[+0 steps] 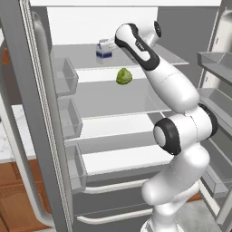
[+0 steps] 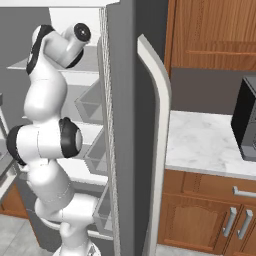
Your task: Take out the milk from the fridge and place it on the tray on the counter. Then take the sugar cube near the tray and place it in the tray.
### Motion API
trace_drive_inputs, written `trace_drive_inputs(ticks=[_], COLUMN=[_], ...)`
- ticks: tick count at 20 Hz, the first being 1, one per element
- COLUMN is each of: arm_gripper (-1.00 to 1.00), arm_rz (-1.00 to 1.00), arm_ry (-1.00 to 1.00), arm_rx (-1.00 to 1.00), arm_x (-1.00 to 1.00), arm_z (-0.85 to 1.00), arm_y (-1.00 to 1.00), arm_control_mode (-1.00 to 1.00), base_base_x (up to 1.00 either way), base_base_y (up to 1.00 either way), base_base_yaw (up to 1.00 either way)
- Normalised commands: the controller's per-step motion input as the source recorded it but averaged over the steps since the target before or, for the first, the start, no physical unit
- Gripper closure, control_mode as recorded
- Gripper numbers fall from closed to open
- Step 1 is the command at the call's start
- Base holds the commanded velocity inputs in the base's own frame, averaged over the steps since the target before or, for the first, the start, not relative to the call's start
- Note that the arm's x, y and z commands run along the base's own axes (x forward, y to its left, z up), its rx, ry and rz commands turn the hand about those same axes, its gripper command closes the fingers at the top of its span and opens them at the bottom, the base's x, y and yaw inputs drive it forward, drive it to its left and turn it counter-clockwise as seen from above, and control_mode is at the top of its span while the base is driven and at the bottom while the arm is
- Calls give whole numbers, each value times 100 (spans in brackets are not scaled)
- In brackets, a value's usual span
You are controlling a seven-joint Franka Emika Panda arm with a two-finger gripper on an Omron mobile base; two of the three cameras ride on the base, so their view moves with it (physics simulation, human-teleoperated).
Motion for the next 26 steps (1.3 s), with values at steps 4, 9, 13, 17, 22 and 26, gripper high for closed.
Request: trace_drive_inputs(ticks=[4, 9, 13, 17, 22, 26], arm_gripper=[-100, -100, -100, -100, -100, -100], arm_rz=[0, -6, -16, -22, -16, -9], arm_ry=[2, 10, 13, 9, 9, 6], arm_rx=[0, 0, 0, 0, 0, 0], arm_x=[-28, 0, 2, 1, 2, 0], arm_z=[0, -1, 0, 0, 0, 0], arm_y=[3, -3, -15, 0, 2, -2], arm_control_mode=[-100, -100, -100, -100, -100, -100], base_base_x=[0, 0, 0, 0, 0, 0], base_base_y=[0, 0, 0, 0, 0, 0], base_base_yaw=[0, 0, 0, 0, 0, 0])
